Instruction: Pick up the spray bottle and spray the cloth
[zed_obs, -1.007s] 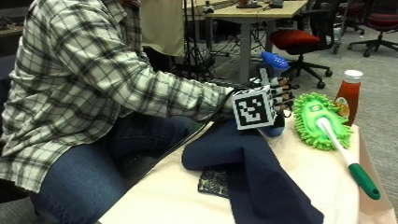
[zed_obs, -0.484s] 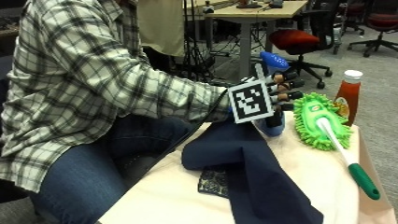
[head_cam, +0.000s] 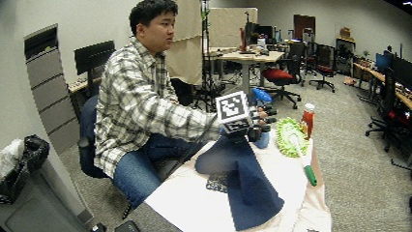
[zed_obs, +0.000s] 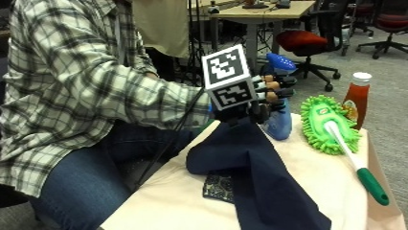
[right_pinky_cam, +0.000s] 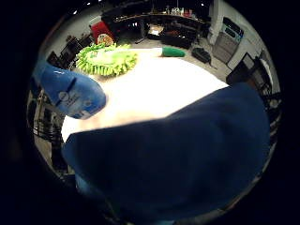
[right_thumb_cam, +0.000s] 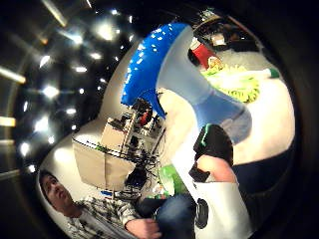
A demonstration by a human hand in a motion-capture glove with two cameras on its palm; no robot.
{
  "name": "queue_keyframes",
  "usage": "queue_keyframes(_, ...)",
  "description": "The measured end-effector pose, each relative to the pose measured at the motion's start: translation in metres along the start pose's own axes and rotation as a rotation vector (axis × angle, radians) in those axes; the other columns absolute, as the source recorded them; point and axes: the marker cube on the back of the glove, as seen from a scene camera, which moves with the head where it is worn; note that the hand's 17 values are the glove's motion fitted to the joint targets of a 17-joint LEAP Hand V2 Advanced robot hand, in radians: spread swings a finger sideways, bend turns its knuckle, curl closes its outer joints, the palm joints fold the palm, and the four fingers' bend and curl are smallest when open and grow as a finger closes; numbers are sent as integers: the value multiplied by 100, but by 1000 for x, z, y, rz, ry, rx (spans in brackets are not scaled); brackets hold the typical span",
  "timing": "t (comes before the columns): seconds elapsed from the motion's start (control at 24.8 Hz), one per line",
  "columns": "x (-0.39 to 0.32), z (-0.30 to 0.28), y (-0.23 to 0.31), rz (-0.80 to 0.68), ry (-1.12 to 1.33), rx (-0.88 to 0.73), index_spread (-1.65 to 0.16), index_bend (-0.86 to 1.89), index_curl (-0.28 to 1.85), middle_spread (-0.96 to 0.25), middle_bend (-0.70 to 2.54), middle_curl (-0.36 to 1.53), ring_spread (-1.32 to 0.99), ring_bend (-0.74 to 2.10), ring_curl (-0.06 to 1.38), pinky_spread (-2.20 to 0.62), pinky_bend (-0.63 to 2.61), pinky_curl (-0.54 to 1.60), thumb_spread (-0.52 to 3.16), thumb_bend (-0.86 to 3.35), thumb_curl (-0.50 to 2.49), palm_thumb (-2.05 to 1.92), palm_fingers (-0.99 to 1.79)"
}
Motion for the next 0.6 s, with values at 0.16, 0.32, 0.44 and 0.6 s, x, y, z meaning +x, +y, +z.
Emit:
queue_keyframes(0.16, 12, -40, 44, -31, 175, -28, -38, 19, 40, -12, 18, 36, -1, 22, 33, 17, 18, 38, 99, -3, 67, 78, 5)
queue_keyframes(0.32, 18, -81, 128, -43, 357, -70, -39, 19, 39, -12, 20, 36, 0, 23, 32, 18, 17, 36, 103, -3, 64, 73, 9)
queue_keyframes(0.44, 17, -104, 204, -15, 433, -124, -38, 19, 38, -12, 20, 36, 0, 24, 32, 18, 16, 35, 106, -4, 63, 70, 11)
queue_keyframes(0.6, 13, -117, 287, 113, 467, -156, -38, 19, 38, -12, 20, 35, 1, 24, 32, 18, 16, 34, 109, -3, 61, 66, 13)
